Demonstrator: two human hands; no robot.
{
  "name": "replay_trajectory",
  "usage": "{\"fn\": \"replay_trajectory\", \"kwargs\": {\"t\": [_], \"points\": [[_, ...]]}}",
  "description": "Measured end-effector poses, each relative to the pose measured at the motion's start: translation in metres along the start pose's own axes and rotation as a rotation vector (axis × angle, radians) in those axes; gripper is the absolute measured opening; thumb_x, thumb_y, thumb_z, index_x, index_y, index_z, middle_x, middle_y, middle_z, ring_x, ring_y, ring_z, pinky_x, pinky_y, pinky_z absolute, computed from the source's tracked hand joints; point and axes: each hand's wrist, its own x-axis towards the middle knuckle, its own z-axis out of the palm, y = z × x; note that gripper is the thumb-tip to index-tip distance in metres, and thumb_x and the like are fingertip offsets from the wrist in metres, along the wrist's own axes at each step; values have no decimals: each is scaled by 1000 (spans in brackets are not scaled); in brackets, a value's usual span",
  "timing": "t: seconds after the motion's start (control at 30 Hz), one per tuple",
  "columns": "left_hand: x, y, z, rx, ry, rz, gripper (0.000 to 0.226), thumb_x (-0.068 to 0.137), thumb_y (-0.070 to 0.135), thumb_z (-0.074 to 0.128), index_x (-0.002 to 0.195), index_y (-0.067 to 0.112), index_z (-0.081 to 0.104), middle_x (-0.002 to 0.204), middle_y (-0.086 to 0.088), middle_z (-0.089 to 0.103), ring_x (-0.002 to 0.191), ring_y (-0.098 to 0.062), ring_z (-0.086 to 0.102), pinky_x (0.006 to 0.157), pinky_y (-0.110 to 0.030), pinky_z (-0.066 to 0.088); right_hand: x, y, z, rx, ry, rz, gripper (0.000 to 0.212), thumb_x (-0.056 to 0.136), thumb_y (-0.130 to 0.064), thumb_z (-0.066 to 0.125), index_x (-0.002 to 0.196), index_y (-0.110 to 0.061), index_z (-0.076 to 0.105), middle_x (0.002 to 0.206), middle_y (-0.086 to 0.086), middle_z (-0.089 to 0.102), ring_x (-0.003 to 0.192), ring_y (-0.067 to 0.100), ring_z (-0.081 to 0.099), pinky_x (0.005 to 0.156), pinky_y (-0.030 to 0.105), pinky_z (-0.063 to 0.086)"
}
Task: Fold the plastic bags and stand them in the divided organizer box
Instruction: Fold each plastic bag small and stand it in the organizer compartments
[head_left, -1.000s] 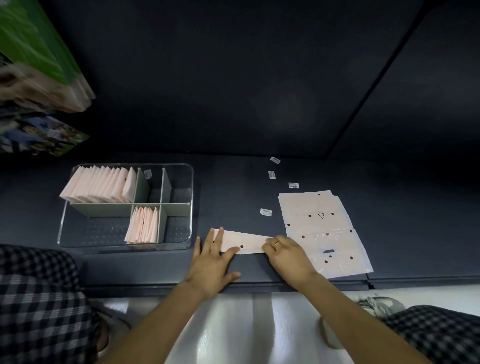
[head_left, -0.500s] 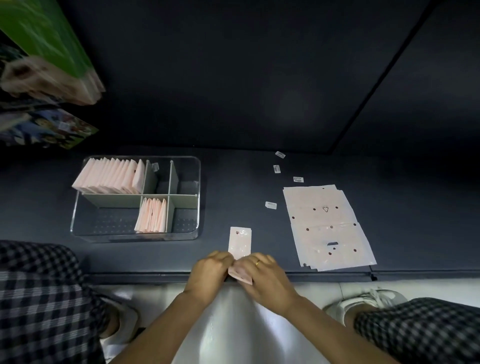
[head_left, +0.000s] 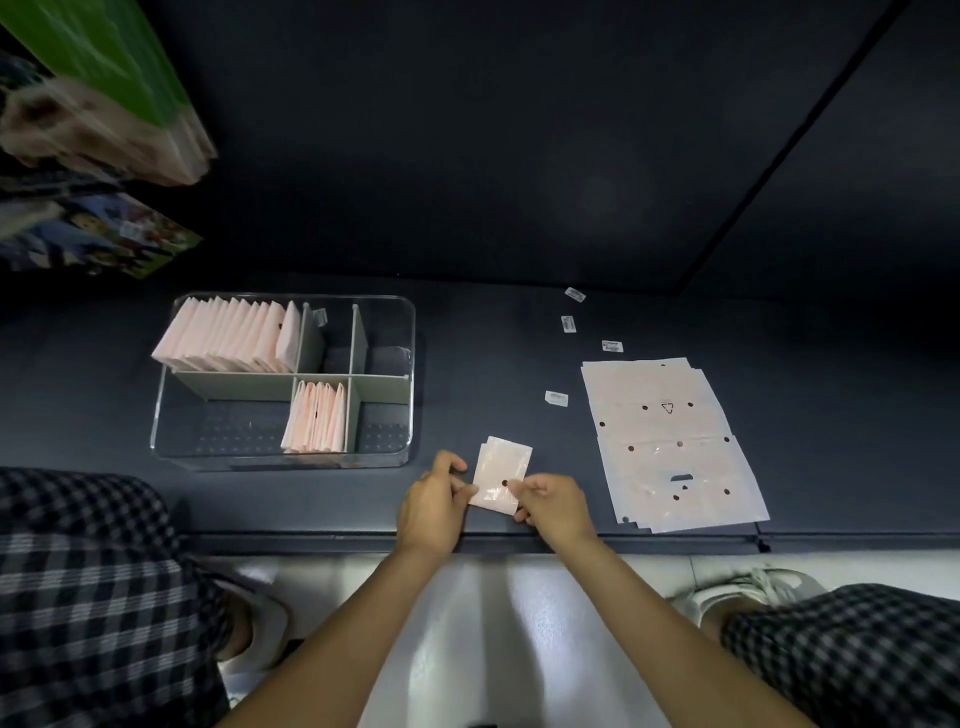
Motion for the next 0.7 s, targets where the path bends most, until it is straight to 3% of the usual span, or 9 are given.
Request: {"fn": "replay_trajectory", "kwargs": {"t": [0.1,0.2,0.3,0.4,0.43,0.5,0.53,0.6,0.7], "points": [[0,3,2,6,10,0,20,91,22,59,108,16,51,80,9,58,89,-20,58,68,-30,39,5,-6,-2,-86,-34,55,24,88,-25,61,68,-13,65,52,-2,60,37,-3,50,50,16,40],[-7,7,4,62,64,59,19,93,23,56,110,15,52,90,5,58,98,-22,53,76,-33,42,9,-10,-2,-162,-48,95,27,89,-27,60,76,-6,69,54,0,62,45,1,52,49,18,39],[-24,9,5,271,86,297,24,91,21,57,114,15,59,114,-2,57,105,-25,53,85,-34,41,10,-11,-1,-170,-50,119,28,88,-29,60,78,-4,70,54,-1,62,52,8,54,54,21,41],[-41,10,12,446,8,549,46,73,25,78,115,10,66,125,-5,62,115,-25,59,94,-40,50,10,-12,-1,-178,-62,111,27,88,-29,60,67,-13,66,54,-2,62,61,13,57,63,22,43],[-45,10,13,554,-35,533,59,75,34,76,125,8,60,136,-6,53,126,-22,52,103,-41,43,10,-12,-1,-188,-66,111,28,88,-29,60,64,-16,63,54,-2,62,62,13,57,64,22,43],[-48,2,17,676,-172,460,76,92,44,51,148,3,18,156,-7,9,146,-23,12,118,-42,8,11,-14,-1,-202,-76,114,29,88,-29,59,61,-20,61,54,-3,61,62,10,57,66,22,42],[-47,-2,18,711,-255,414,77,98,45,38,148,3,-2,155,-7,-10,146,-24,-5,117,-41,-8,11,-14,-1,-200,-81,118,29,89,-29,59,61,-20,60,54,-3,61,63,9,56,67,22,42],[-47,-6,17,782,-289,397,78,99,48,28,146,5,-17,155,-11,-21,144,-26,-17,115,-40,-16,11,-16,-2,-197,-84,120,27,88,-28,59,63,-18,63,54,-3,61,65,9,57,69,21,42],[-47,-4,13,843,-323,404,82,97,55,27,145,9,-21,154,-16,-24,143,-29,-21,116,-43,-16,11,-18,-2,-168,-75,133,21,87,-26,60,77,-11,70,55,0,63,65,10,60,72,22,46]]}}
